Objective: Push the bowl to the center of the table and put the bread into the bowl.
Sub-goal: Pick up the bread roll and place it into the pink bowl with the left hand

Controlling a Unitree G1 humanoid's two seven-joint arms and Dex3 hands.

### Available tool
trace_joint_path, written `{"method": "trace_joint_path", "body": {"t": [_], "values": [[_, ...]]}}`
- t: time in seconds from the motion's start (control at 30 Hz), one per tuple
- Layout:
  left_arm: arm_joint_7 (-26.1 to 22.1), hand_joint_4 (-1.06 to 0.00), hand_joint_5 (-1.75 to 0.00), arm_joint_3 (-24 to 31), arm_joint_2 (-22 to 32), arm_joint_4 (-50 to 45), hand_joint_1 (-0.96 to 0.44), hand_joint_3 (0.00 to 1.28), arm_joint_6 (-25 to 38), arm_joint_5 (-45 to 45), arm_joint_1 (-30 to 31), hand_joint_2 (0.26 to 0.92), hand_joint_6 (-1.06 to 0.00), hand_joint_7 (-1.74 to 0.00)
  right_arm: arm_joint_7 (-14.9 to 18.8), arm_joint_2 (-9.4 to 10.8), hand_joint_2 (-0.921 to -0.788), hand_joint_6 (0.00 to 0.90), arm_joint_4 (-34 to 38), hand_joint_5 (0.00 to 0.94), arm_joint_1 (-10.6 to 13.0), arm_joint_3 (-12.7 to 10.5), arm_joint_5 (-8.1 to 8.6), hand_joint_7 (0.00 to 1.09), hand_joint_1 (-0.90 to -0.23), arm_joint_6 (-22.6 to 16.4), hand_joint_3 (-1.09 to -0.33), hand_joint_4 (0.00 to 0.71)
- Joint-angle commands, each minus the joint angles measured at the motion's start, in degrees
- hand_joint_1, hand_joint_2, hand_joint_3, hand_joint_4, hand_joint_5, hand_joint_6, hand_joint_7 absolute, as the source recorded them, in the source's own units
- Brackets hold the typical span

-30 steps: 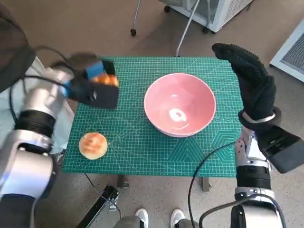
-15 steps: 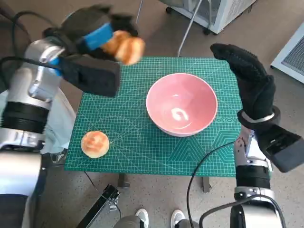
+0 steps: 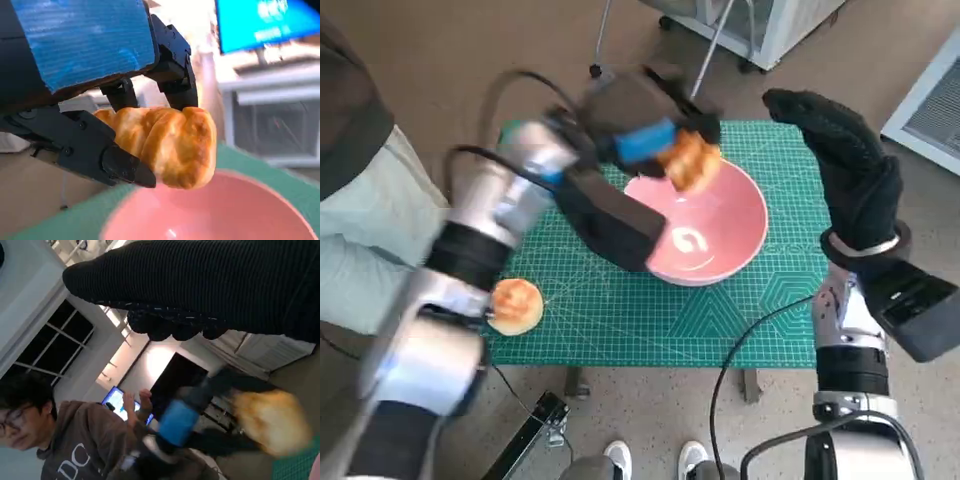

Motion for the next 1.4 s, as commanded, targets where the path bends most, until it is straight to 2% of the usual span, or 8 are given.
{"method": "trace_joint_path", "body": {"t": [0.03,0.23,0.4,0.47,0.6,0.7,1.13,1.4], "values": [[1.9,-0.59,-1.24,-1.2,-1.8,3.5,0.00,0.14,0.6,1.6,-3.1,0.920,-0.57,-1.26,0.4,-0.8,-0.921,-0.001,-1.0,0.037,1.8,-0.1,0.19,0.63,-0.673,1.0,-0.750,0.219],[2.7,-0.60,-1.24,-2.3,-5.0,8.1,0.00,0.13,1.5,2.3,-3.3,0.920,-0.56,-1.26,-0.3,-1.3,-0.921,-0.001,-2.9,0.037,3.0,-0.2,-0.31,0.63,-0.681,1.5,-0.752,0.218],[-3.8,-0.58,-1.29,-0.9,-7.0,10.8,0.00,0.17,4.8,-0.5,-3.1,0.921,-0.49,-1.29,-1.1,-1.7,-0.921,-0.001,-4.5,0.037,3.8,-0.2,-0.58,0.62,-0.682,2.3,-0.755,0.216],[-8.6,-0.41,-1.07,-0.5,-7.7,11.6,-0.17,0.27,7.4,-1.5,-3.4,0.921,-0.42,-1.43,-1.5,-1.8,-0.921,-0.001,-5.1,0.037,4.1,-0.3,-0.76,0.62,-0.682,2.6,-0.756,0.216],[-15.6,-0.13,-0.32,-0.6,-8.6,11.9,-0.09,0.18,11.6,-2.3,-3.9,0.853,-0.17,-0.81,-2.4,-2.1,-0.921,-0.001,-6.2,0.037,4.5,-0.3,-1.24,0.62,-0.681,3.4,-0.758,0.214],[-17.6,-0.09,-0.13,-0.6,-8.4,10.7,-0.07,0.12,13.2,-2.3,-3.9,0.847,-0.12,-0.66,-3.2,-2.1,-0.921,-0.001,-7.0,0.037,4.8,-0.3,-1.79,0.62,-0.680,3.8,-0.759,0.213],[-22.4,-0.22,-0.09,3.9,-3.7,4.9,-0.11,0.07,10.0,-8.2,-1.0,0.848,-0.10,-0.60,-5.0,-1.7,-0.921,-0.001,-7.5,0.039,4.7,0.4,-2.84,0.62,-0.679,4.5,-0.757,0.212],[-27.0,-0.36,-0.15,8.4,5.1,-10.6,-0.12,0.06,9.5,-12.8,5.9,0.853,-0.25,-0.67,-4.2,-1.2,-0.921,-0.001,-6.8,0.039,4.2,1.0,-1.94,0.62,-0.681,4.7,-0.752,0.210]]}}
